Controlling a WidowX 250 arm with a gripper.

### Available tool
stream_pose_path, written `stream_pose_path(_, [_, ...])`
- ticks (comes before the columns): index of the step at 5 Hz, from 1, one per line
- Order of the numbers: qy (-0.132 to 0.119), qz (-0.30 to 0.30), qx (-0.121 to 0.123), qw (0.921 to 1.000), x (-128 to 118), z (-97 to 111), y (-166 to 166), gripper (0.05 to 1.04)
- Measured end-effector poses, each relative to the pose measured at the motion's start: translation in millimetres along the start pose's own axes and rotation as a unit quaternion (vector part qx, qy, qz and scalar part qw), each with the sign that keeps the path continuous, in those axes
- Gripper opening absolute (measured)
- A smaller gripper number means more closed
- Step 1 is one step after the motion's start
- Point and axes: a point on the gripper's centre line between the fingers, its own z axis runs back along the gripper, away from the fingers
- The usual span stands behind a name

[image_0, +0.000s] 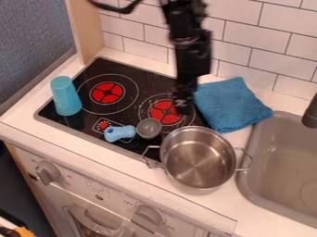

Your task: Moved the blue cloth on the top left side of the burner

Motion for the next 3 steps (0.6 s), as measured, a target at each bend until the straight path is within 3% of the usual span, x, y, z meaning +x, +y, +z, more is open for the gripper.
stream_pose_path(1, [-0.009, -0.017, 0.005, 0.9998, 19, -7, 16, 1.000])
stream_pose_path(2, [-0.003, -0.033, -0.002, 0.9995, 32, -18, 22, 1.000])
stream_pose_path(3, [0.009, -0.053, 0.029, 0.9982, 29, -26, 26, 1.000])
